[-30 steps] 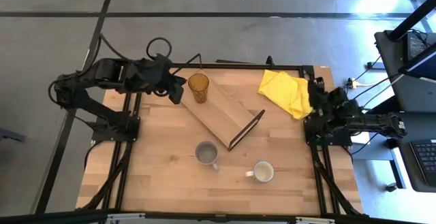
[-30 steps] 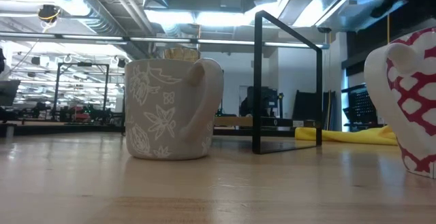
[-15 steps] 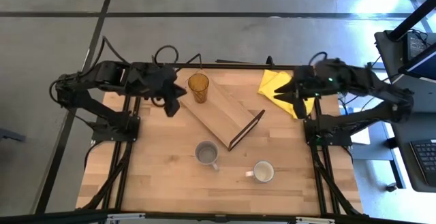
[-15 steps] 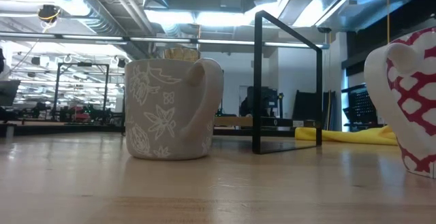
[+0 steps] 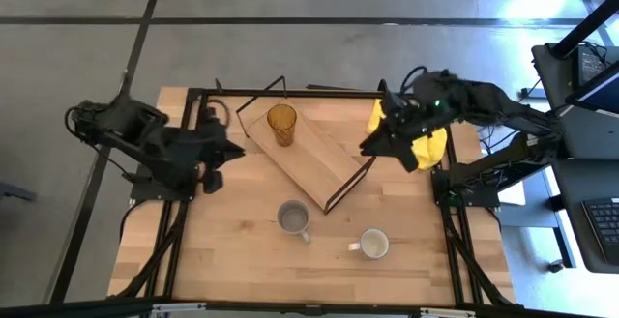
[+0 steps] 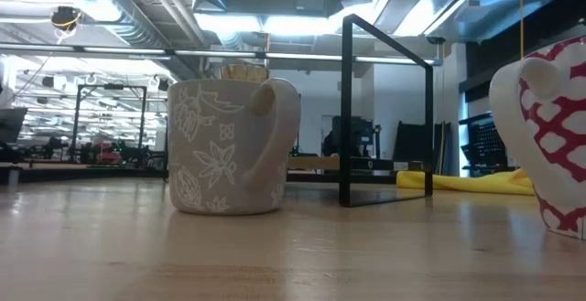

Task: Stack small to large cups/mugs on shelf
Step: Put the red patterned mug on the shelf

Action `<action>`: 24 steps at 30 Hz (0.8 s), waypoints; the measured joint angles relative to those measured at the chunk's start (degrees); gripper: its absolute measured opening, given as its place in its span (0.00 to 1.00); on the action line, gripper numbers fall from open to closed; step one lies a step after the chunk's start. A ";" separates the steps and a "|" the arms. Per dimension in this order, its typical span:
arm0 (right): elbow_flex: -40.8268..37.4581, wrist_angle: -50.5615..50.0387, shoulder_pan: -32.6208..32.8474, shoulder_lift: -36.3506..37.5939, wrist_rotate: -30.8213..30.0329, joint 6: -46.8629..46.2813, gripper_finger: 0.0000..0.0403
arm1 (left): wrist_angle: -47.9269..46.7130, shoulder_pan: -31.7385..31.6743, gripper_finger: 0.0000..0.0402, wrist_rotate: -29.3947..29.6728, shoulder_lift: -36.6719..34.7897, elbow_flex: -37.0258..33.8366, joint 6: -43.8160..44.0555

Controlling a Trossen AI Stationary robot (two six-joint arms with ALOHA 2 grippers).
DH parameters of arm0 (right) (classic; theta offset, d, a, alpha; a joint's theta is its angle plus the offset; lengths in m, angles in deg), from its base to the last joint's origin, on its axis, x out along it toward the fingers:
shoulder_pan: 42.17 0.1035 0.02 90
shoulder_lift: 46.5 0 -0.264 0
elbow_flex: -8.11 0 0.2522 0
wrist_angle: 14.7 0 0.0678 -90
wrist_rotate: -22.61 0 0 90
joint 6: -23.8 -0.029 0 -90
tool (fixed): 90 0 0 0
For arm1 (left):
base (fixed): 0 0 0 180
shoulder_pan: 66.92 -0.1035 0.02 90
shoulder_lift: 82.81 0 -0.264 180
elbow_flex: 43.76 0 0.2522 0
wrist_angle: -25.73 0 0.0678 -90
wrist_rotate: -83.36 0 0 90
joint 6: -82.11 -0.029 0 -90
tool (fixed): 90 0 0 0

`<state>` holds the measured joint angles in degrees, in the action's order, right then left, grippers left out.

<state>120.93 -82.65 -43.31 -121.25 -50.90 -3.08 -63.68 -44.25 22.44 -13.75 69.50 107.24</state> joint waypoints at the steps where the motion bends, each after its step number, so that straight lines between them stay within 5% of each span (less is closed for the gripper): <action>1: 0.03 -2.14 2.11 -0.08 -3.68 -2.22 0.29 | -0.44 0.93 0.08 0.77 -0.95 0.00 -0.15; 9: 0.08 -3.81 28.03 -3.02 -33.60 -26.30 0.23 | -1.62 7.64 0.08 7.19 -8.81 0.00 -1.96; 14: 0.11 -4.24 38.47 -7.76 -50.18 -41.06 0.22 | -1.60 9.33 0.08 8.40 -12.35 0.00 -5.51; 17: 0.14 -12.35 41.37 -11.49 -49.11 -52.96 0.20 | -1.69 9.36 0.08 8.44 -13.74 0.00 -7.59; 24: 0.03 -32.59 45.12 -18.64 -32.08 -74.40 0.16 | -2.15 9.36 0.08 7.96 -15.64 0.00 -9.21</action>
<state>120.96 -115.24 1.81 -139.90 -82.99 -77.48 -65.83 -34.89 30.40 -29.39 69.50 98.04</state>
